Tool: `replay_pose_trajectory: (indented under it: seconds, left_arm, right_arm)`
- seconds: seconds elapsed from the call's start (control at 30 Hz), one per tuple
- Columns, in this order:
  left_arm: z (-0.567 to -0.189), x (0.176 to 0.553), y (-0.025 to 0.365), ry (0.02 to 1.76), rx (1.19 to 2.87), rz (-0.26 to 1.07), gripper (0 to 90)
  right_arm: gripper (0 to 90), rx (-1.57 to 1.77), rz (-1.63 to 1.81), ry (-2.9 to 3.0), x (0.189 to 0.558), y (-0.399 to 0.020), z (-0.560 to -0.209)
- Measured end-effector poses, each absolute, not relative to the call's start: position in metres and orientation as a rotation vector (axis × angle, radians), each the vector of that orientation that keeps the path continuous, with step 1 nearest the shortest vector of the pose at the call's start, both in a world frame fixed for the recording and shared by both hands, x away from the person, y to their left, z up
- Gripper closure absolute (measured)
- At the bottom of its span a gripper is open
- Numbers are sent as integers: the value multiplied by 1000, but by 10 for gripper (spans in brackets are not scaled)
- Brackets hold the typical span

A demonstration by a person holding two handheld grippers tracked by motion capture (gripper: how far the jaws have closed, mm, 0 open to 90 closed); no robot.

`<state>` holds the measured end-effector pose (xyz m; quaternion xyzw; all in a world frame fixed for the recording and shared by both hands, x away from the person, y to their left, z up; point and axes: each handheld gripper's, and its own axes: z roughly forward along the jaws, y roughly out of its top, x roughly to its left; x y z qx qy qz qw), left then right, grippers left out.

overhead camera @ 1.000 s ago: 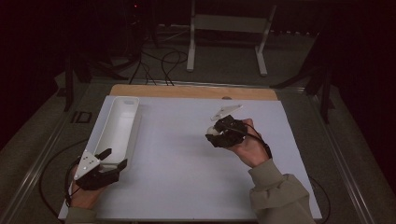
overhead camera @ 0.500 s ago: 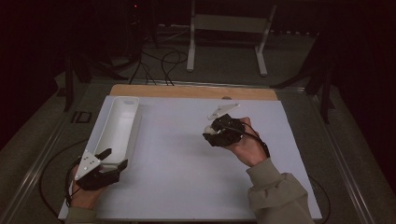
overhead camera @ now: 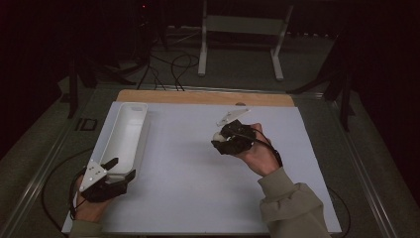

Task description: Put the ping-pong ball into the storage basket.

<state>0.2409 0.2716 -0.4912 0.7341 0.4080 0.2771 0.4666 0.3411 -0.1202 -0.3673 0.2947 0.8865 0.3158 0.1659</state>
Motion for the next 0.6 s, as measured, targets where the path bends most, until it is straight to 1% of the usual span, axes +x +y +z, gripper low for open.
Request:
replay_pose_trajectory:
  seconds: [0.6]
  left_arm:
    - [-492, 241, 271, 997, 1807, 683, 237]
  right_arm:
    - [505, 822, 906, 2530, 344, -108, -365]
